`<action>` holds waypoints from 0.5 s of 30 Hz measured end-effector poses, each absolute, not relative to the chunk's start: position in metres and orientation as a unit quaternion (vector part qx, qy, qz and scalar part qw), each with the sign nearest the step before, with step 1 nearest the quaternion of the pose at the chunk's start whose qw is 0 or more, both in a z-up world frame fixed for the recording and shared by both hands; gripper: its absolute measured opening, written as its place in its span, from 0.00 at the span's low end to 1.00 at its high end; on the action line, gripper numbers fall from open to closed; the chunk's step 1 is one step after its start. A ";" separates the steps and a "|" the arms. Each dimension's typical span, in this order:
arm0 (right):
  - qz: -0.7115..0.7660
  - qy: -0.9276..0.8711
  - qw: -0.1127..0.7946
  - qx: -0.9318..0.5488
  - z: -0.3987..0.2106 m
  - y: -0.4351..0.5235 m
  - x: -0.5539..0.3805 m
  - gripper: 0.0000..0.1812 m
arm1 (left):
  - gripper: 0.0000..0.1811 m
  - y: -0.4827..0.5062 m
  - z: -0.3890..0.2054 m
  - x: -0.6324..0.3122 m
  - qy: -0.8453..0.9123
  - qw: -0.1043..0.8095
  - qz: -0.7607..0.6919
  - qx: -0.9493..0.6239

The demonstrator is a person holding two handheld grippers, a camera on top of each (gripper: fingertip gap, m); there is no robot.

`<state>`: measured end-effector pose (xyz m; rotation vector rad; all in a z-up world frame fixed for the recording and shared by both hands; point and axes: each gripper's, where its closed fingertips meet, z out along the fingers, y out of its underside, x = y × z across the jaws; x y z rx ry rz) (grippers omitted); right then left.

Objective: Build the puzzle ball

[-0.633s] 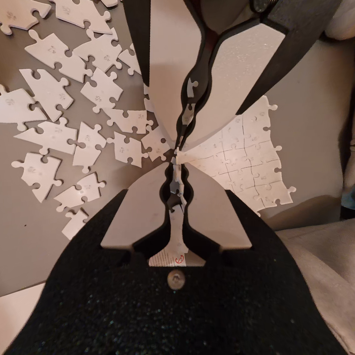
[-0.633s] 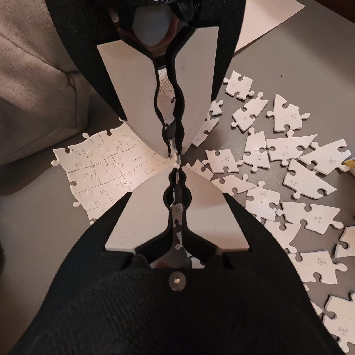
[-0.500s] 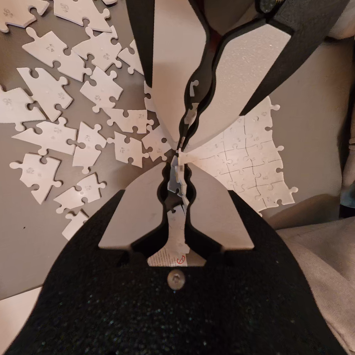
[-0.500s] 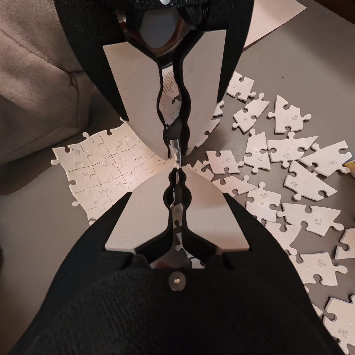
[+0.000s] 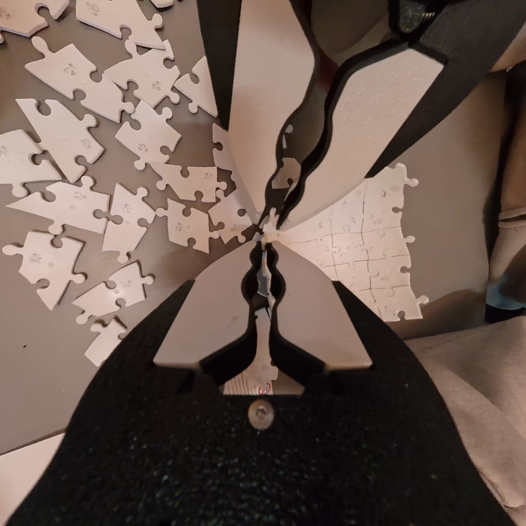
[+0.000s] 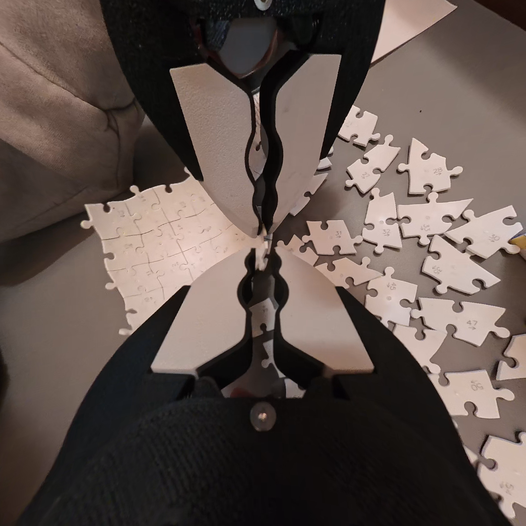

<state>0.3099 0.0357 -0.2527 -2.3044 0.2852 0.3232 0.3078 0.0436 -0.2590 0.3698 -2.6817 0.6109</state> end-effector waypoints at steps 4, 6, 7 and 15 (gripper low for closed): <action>0.158 0.139 0.376 -0.903 -0.242 0.021 0.305 0.15 | 0.01 0.045 -0.259 0.308 -0.950 0.180 0.216 0.136; 0.167 0.153 0.362 -0.904 -0.242 0.013 0.303 0.16 | 0.01 0.045 -0.259 0.308 -0.950 0.181 0.217 0.137; 0.171 0.163 0.356 -0.904 -0.243 0.010 0.304 0.15 | 0.01 0.045 -0.259 0.308 -0.950 0.180 0.216 0.137; 0.193 0.165 0.341 -0.905 -0.259 0.022 0.297 0.16 | 0.01 0.046 -0.257 0.307 -0.954 0.166 0.213 0.131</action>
